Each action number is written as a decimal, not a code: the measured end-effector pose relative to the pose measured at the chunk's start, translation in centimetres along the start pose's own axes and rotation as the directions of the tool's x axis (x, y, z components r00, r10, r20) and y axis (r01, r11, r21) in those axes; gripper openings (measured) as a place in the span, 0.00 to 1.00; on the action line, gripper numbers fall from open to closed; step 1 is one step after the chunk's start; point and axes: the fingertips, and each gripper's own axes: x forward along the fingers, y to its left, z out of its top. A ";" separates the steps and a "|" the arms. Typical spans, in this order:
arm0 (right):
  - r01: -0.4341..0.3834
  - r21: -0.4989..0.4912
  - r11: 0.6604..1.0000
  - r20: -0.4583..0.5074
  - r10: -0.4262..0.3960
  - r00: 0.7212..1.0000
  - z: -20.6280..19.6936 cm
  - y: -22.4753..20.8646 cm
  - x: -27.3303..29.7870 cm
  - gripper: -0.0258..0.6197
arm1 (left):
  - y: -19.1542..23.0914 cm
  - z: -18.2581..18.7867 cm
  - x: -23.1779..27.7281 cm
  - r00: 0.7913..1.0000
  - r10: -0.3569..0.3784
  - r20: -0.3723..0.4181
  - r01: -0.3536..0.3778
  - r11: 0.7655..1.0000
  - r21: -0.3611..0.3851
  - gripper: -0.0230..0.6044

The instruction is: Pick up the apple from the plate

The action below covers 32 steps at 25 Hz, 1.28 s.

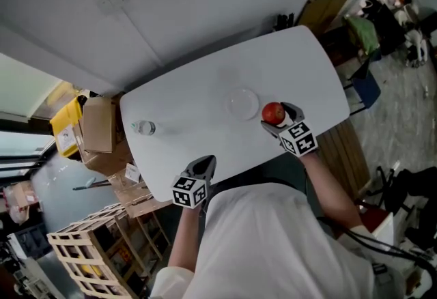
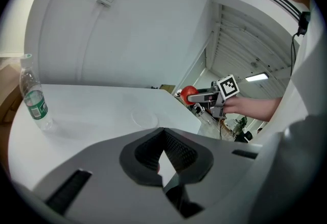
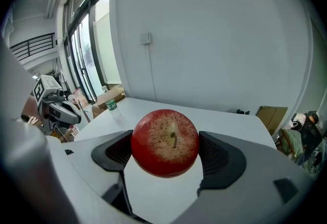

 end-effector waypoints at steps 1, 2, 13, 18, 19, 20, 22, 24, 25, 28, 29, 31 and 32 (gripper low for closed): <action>-0.008 -0.004 1.000 0.003 0.008 1.000 -0.3 -0.1 -0.5 0.64 | -0.6 -0.3 0.2 1.000 0.007 0.004 -0.007 1.000 -0.007 0.04; -0.015 -0.007 1.000 0.007 0.015 1.000 -0.6 -0.3 -1.0 0.64 | -1.2 -0.5 0.3 1.000 0.014 0.008 -0.014 1.000 -0.012 0.04; -0.082 -0.050 0.995 0.051 0.085 0.995 -3.2 -1.7 -5.3 0.64 | -5.6 -4.2 -0.3 0.991 0.121 0.058 -0.115 0.989 -0.096 0.04; -0.115 -0.053 0.992 0.068 0.119 0.991 -4.0 -1.8 -6.6 0.64 | -6.9 -5.2 -2.0 0.980 0.179 0.089 -0.168 0.979 -0.118 0.04; -0.119 -0.056 0.991 0.072 0.123 0.990 -4.1 -1.8 -6.9 0.64 | -7.2 -5.5 -2.2 0.979 0.184 0.089 -0.173 0.978 -0.119 0.04; -0.121 -0.059 0.991 0.075 0.125 0.989 -4.1 -2.0 -7.1 0.64 | -7.6 -5.7 -2.3 0.978 0.189 0.089 -0.179 0.977 -0.117 0.04; -0.124 -0.062 0.990 0.076 0.129 0.989 -4.2 -2.0 -7.3 0.64 | -8.2 -6.0 -2.7 0.976 0.198 0.089 -0.188 0.976 -0.111 0.04; -0.129 -0.061 0.990 0.073 0.133 0.988 -4.5 -1.7 -7.6 0.64 | -8.7 -6.4 -3.4 0.975 0.204 0.094 -0.193 0.975 -0.112 0.04; -0.132 -0.063 0.989 0.072 0.136 0.988 -4.7 -1.3 -7.8 0.64 | -8.9 -6.6 -3.7 0.974 0.207 0.097 -0.195 0.974 -0.113 0.04; -0.134 -0.079 0.988 0.074 0.140 0.987 -4.7 -0.5 -8.2 0.64 | -9.0 -6.8 -4.5 0.971 0.210 0.114 -0.197 0.974 -0.116 0.04; -0.130 -0.086 0.988 0.078 0.137 0.988 -4.6 -0.2 -8.3 0.64 | -9.0 -6.8 -4.8 0.970 0.210 0.121 -0.196 0.974 -0.116 0.04; -0.121 -0.091 0.989 0.084 0.128 0.988 -4.3 0.2 -8.4 0.64 | -8.7 -7.0 -5.3 0.969 0.209 0.131 -0.194 0.974 -0.120 0.04; -0.116 -0.086 0.990 0.086 0.123 0.989 -4.2 0.4 -8.6 0.64 | -8.5 -7.2 -5.6 0.969 0.209 0.133 -0.193 0.974 -0.123 0.04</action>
